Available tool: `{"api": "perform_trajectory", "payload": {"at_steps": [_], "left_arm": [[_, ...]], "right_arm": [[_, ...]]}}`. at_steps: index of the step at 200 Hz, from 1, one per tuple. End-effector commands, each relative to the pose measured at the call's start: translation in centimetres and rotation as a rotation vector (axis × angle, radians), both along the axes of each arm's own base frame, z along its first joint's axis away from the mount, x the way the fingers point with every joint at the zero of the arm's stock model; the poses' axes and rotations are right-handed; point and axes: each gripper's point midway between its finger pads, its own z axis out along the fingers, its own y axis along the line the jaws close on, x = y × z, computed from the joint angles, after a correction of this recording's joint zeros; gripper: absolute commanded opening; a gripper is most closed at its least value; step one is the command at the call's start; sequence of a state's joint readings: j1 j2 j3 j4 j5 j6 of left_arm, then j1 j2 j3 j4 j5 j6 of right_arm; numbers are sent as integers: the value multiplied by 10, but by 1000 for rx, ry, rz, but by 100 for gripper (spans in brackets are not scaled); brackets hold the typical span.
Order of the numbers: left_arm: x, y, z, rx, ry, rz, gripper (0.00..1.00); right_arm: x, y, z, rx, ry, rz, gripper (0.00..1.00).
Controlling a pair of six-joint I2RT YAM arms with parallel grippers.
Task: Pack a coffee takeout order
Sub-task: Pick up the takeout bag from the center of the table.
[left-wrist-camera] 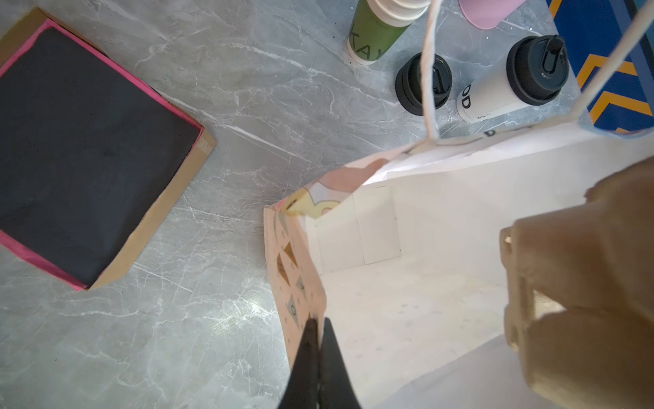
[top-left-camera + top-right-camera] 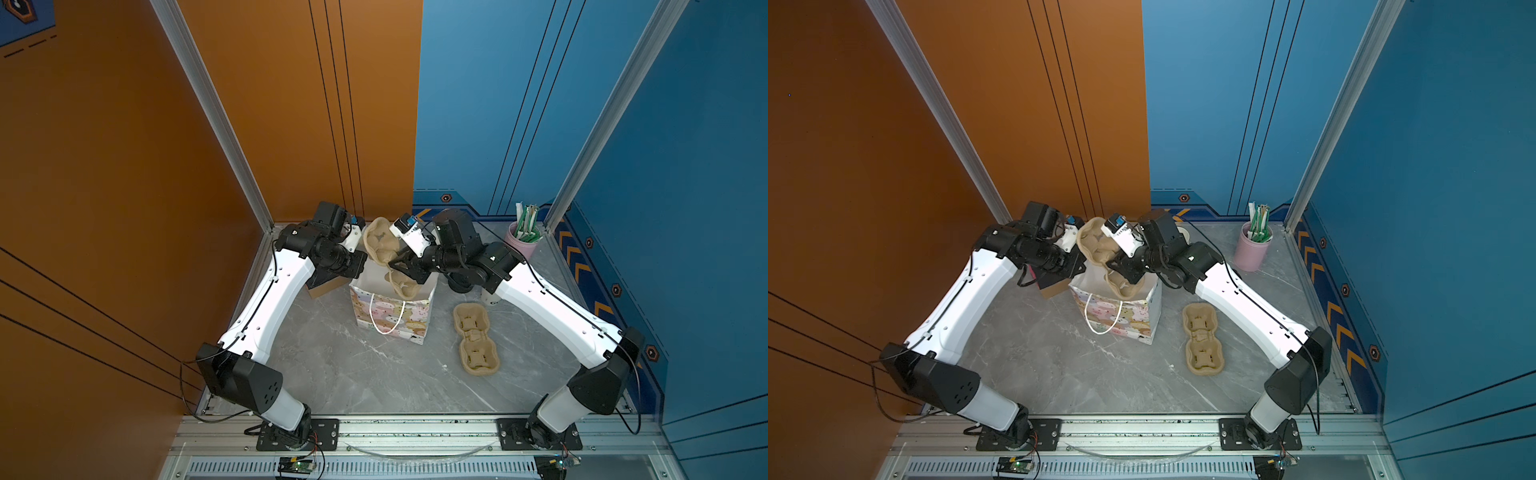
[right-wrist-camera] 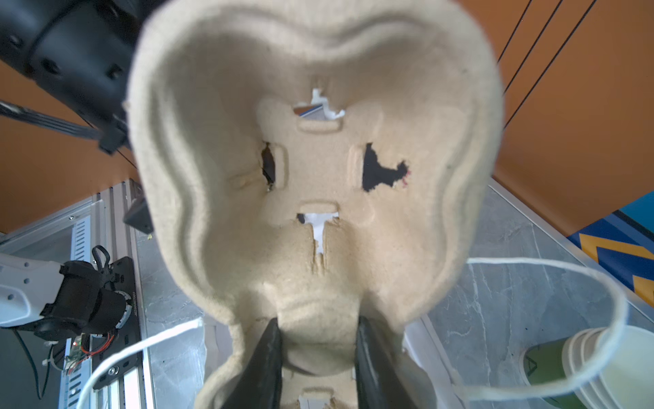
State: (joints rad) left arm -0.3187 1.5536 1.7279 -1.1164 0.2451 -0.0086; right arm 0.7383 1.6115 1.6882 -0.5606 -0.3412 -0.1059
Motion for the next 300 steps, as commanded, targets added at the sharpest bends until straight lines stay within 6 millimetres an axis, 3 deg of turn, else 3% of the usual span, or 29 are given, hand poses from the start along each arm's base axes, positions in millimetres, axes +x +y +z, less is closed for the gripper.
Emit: {"api": "perform_trajectory", "payload": {"at_steps": [1,104,201,300], "left_arm": [[-2,-3,22,-39,-66,-35,0],[8,1,57,-23,-188,-50,0],[-2,-13,85,-45,-275,-143,0],[-10,-27,85,1,-298,-184,0]], "right_arm": [[-9,-11,4,-7,-20,21,30],[-28,-26,-27,-133,-19,-5,29],[-32,-31,-55,-242,-28,-67,29],[-20,-20,-84,-358,-32,-183,30]]}}
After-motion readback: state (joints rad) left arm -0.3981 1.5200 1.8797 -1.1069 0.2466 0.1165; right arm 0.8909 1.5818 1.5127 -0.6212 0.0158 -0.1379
